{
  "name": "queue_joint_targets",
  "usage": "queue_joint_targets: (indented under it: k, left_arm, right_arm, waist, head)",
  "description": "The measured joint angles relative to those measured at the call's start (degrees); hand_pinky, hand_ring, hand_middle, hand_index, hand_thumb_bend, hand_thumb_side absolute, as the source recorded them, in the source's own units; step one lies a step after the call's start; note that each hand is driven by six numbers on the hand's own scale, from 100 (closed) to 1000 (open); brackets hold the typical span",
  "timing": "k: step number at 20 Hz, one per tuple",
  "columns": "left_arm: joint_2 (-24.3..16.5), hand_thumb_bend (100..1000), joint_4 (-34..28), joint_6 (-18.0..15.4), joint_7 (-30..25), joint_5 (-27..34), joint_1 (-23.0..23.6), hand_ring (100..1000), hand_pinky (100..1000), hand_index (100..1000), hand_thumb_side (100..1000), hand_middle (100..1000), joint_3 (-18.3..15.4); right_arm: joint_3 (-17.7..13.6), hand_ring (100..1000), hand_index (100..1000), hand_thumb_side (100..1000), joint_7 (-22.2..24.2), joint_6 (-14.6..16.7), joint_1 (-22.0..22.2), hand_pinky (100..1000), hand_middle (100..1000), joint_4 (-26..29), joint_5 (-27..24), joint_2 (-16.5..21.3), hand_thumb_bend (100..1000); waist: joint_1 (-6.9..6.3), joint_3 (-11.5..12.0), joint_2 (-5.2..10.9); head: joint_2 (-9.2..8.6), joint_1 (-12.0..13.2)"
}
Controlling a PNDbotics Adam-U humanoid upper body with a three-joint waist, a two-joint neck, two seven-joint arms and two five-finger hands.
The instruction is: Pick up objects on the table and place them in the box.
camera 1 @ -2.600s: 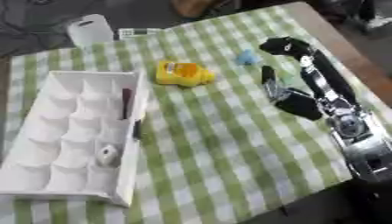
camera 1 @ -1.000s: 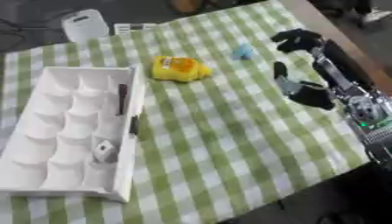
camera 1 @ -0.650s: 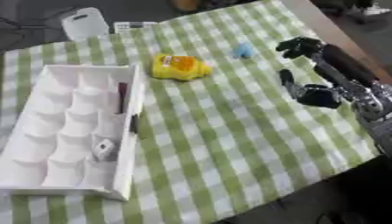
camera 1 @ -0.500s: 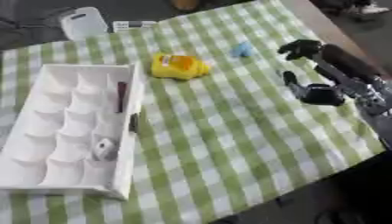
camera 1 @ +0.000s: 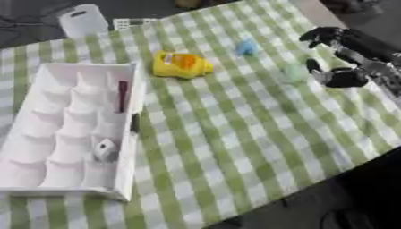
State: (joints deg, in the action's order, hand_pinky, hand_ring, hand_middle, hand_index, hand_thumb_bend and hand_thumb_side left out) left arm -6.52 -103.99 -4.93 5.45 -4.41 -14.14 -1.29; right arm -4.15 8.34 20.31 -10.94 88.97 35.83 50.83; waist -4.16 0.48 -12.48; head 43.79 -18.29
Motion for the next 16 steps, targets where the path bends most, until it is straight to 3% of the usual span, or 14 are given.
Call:
queue_joint_targets:
  k: [6, 16]
  left_arm:
    - [0.0, 165, 0.1, 0.0, -0.4, 0.0, 0.0, 680, 748, 857, 938, 957, 0.1]
    - [0.0, 161, 0.1, -0.2, -0.8, 0.0, -0.1, 680, 748, 858, 939, 957, 0.4]
  right_arm:
    - [0.8, 800, 965, 129, -1.9, 1.5, -1.2, 870, 851, -2.1, 5.5, 0.9, 100]
    - [2.8, 801, 961, 155, -1.6, 3.6, -2.8, 877, 847, -5.5, 9.7, 0.8, 100]
  waist:
    - [0.00, 0.5, 0.00]
    - [0.00, 1.5, 0.00]
  head:
    - [0.01, -0.2]
    - [0.01, -0.3]
